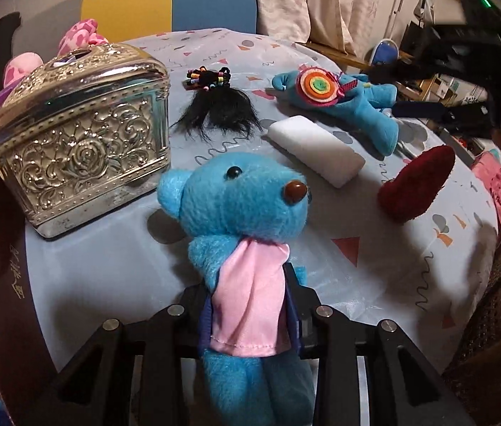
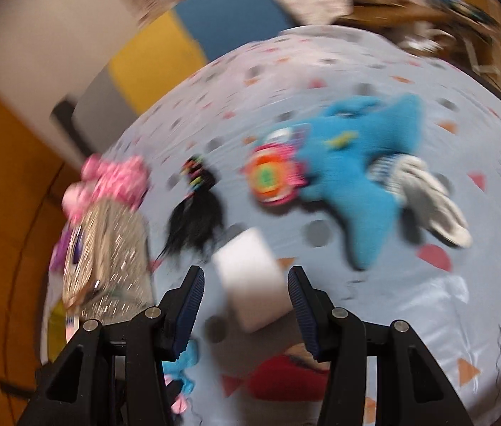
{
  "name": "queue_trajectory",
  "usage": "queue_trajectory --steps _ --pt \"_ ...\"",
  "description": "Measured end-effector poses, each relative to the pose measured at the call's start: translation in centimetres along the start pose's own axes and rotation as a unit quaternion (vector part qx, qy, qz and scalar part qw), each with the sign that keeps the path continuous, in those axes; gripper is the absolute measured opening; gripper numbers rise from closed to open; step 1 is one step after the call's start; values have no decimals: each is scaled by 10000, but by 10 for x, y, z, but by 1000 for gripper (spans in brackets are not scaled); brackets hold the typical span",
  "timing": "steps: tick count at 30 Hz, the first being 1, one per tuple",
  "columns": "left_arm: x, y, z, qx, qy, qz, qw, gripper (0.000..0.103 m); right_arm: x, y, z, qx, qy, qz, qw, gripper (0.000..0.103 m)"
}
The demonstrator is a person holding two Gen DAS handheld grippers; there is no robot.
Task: Organize soft objects
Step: 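Grasp the black beaded hair tie with the right tool while the left tool holds the bear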
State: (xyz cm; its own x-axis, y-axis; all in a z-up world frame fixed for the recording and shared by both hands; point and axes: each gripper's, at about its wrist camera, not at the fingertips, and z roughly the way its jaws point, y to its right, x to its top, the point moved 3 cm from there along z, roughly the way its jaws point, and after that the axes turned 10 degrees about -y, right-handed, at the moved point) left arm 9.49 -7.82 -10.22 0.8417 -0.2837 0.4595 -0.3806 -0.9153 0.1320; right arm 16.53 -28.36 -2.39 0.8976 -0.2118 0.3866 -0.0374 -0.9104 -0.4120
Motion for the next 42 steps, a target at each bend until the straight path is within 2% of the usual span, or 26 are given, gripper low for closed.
queue_trajectory --steps 5,8,11,16,21,23,24,25,26,27,30,34,39,42 --pt "0 -3 1 -111 130 -36 9998 34 32 -52 21 -51 -295 -700 9971 50" --pt "-2 -7 0 -263 186 -150 9994 34 53 -72 47 -75 -522 -854 9949 50" --pt "-3 -10 1 -349 230 -180 9990 34 76 -86 81 -330 -709 -930 9926 50" --pt "-7 -13 0 -473 318 -193 9982 34 108 -88 136 -834 -946 -891 9880 50" --pt "-11 -21 -3 -631 350 -282 9970 35 120 -84 182 -1280 -1211 -914 9801 50" --pt "-12 -21 -3 -635 360 -273 9970 36 118 -82 195 -1393 -1367 -984 9758 48" --pt "-12 -21 -4 -629 371 -260 9970 36 115 -87 196 -1607 -1237 -1275 9709 35" --pt "-12 -21 -4 -618 376 -252 9971 36 113 -91 196 -1728 -1252 -1457 9660 27" --pt "-13 -21 -5 -622 379 -262 9970 36 111 -92 194 -1711 -1287 -1515 9650 14" --pt "-14 -21 -7 -622 381 -266 9970 36 109 -92 192 -1649 -1375 -1509 9650 11" --pt "-15 -21 -7 -568 415 -222 9973 36 100 -91 172 -1733 -1328 -1617 9624 9" --pt "-14 -19 -5 -572 396 -235 9973 34 75 -92 136 -1406 -1306 -1762 9655 9" --pt "-15 -21 -10 -620 275 -409 9969 31 29 -88 113 -796 -1770 -1709 9660 9" --pt "-19 -20 -18 -515 172 -436 9976 30 2 -84 114 -749 -1941 -1756 9622 9"
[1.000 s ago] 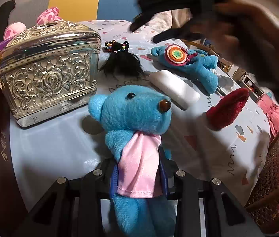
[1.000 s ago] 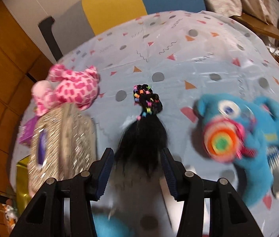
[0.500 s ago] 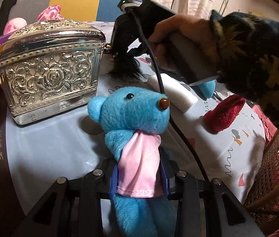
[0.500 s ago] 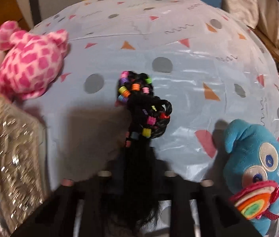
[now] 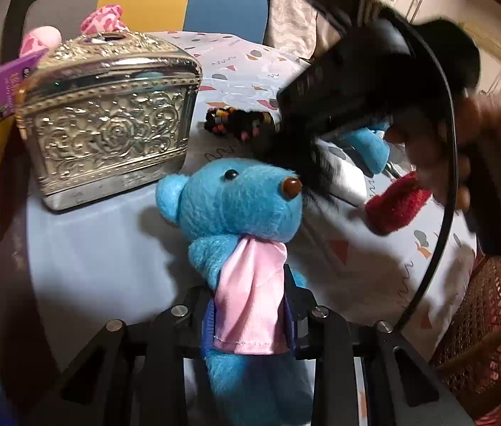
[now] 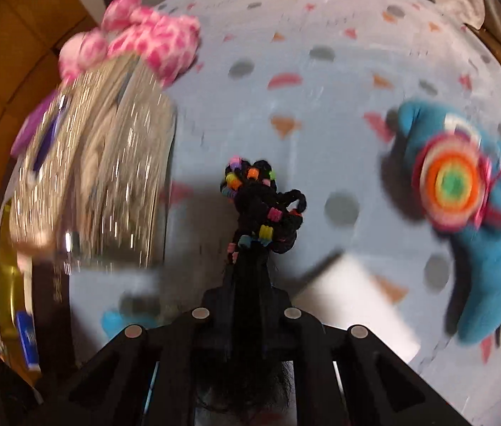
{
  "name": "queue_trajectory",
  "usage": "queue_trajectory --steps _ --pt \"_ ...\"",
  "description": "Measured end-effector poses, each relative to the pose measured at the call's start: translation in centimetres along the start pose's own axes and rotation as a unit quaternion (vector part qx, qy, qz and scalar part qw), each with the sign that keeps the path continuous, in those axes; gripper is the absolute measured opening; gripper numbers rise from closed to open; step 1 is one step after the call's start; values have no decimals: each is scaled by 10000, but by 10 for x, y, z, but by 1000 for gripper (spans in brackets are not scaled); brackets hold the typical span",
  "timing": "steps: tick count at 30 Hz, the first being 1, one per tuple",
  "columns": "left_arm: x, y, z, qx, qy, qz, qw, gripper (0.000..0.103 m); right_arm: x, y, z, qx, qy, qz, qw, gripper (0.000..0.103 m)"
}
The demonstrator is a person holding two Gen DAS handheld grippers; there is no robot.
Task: Organize soft objects
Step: 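Grasp the black beaded hair tie with the right tool while the left tool holds the bear, then lower the bear into the gold tray with the left tool while the right tool holds the hair tie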
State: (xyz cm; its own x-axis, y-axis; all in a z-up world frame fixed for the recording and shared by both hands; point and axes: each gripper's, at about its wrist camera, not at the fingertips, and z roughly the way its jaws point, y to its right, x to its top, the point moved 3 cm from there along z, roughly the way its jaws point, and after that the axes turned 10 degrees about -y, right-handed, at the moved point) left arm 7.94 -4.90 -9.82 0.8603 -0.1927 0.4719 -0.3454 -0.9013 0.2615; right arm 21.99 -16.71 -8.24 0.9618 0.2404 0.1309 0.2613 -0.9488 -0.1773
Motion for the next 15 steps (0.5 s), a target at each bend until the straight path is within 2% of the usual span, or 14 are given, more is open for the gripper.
queue_trajectory --steps 6,11,15 --pt "-15 0 -28 134 18 45 9999 30 -34 -10 20 150 -106 16 9998 9" --pt "-17 -2 -51 176 230 0 9996 30 -46 -7 19 199 163 26 9997 9" --pt "-14 -7 -71 206 376 -131 9990 30 -57 -8 19 -13 387 -265 9989 12"
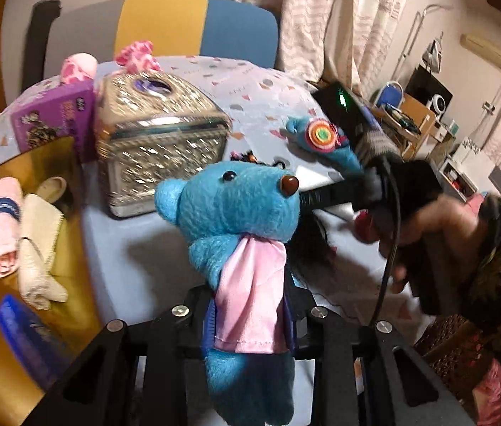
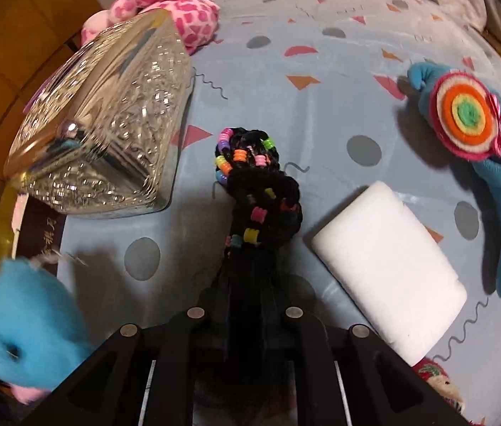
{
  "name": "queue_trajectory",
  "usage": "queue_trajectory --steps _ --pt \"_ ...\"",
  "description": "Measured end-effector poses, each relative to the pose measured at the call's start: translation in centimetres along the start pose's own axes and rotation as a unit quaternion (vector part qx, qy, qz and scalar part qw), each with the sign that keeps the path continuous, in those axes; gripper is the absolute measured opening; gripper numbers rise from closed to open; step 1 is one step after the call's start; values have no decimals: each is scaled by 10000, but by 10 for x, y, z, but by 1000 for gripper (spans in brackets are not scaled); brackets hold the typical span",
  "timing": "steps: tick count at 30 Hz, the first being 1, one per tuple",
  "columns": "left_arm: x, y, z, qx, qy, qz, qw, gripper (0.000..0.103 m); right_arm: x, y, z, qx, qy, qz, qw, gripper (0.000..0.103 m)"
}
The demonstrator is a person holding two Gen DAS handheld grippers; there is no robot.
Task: Organize soft objects
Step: 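Lower the bear into the gold tray with the left tool while the right tool holds the hair tie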
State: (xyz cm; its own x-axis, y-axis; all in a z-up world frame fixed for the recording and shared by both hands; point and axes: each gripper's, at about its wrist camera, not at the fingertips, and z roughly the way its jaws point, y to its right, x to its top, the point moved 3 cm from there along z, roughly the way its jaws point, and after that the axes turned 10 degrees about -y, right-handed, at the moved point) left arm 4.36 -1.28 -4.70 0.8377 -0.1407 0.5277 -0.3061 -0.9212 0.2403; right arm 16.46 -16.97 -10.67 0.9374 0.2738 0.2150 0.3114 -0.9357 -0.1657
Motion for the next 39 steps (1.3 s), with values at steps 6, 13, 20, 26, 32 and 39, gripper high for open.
queue_trajectory --steps 6,13,20,26,32,39 --pt "10 -23 -37 329 359 -309 9983 31 -16 -26 -6 -523 224 -511 9971 13" --pt "12 -101 -73 815 614 -1294 9863 31 -23 -35 -6 -483 207 -512 9973 14" --pt "-7 -200 -82 1248 277 -2492 9600 31 -12 -31 -2 -606 209 -581 9963 14" --pt "-4 -252 -65 1374 -63 -2963 9451 32 -10 -37 -2 -706 211 -642 9952 14" --pt "20 -282 -34 1479 -303 -3124 9379 41 -7 -40 1 -754 216 -683 9946 14" --pt "28 -293 -22 1514 -333 -3147 9365 67 -7 -39 1 -788 231 -748 9938 14"
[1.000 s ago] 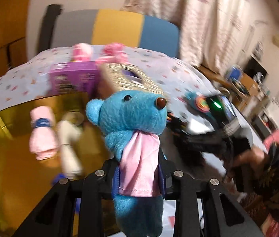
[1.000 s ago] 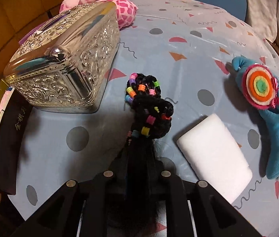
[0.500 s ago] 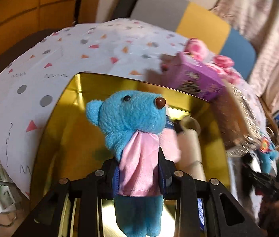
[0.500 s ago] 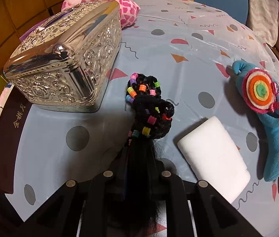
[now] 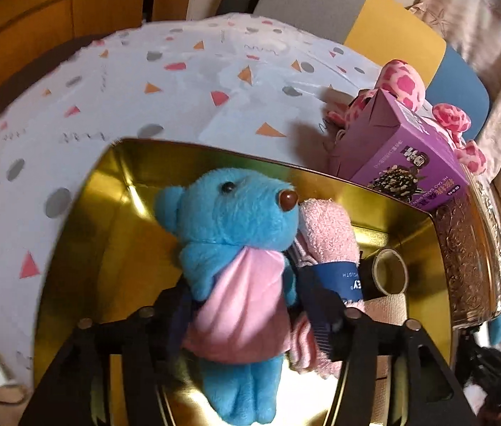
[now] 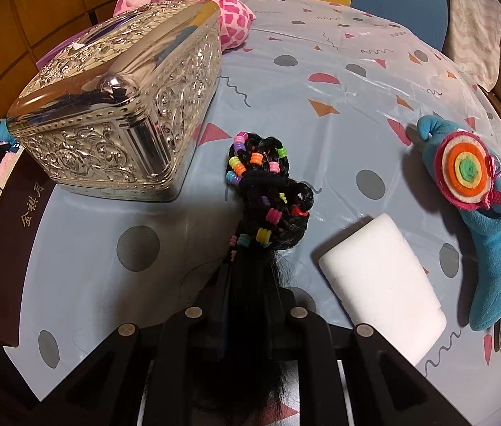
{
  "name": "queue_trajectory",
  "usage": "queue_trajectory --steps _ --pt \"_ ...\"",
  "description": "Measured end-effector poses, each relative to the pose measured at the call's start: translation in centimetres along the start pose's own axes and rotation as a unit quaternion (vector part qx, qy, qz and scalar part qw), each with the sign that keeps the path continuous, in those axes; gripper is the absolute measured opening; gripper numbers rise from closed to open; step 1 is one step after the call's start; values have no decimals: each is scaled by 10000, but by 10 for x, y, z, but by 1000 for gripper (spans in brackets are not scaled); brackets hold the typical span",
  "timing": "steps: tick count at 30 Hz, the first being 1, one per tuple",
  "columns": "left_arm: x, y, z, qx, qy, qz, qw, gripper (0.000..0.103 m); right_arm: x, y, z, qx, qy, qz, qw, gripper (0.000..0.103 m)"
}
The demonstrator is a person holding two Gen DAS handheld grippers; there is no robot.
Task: Organize soft objects
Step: 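Lower the bear into the gold tray with the left tool while the right tool holds the hair tie, then lower the black hair tie into the gold tray and open the right tool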
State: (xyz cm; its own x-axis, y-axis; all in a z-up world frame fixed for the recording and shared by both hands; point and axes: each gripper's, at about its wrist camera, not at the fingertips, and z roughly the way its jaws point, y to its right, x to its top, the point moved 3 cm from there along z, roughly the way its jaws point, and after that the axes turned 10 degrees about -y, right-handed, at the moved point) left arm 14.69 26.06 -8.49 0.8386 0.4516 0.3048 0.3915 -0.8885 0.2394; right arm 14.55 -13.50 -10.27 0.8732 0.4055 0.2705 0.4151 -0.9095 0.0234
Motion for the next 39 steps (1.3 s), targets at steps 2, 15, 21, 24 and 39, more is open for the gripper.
queue_trajectory --steps 2,15,21,24,39 --pt "-3 -1 -7 223 139 76 9996 68 0 -1 0 -39 14 -28 10000 15" --pt "-68 8 -82 505 1192 406 9908 69 -4 -7 -3 -243 58 -98 9996 15" --pt "-95 31 -100 404 1414 795 9859 69 -8 -3 -8 220 -163 248 9993 15" --pt "-101 40 -102 442 1453 949 9838 69 -12 -3 -11 324 -327 381 9982 15" --pt "-111 39 -92 244 1258 970 9870 69 -71 5 -52 2610 121 2206 9397 10"
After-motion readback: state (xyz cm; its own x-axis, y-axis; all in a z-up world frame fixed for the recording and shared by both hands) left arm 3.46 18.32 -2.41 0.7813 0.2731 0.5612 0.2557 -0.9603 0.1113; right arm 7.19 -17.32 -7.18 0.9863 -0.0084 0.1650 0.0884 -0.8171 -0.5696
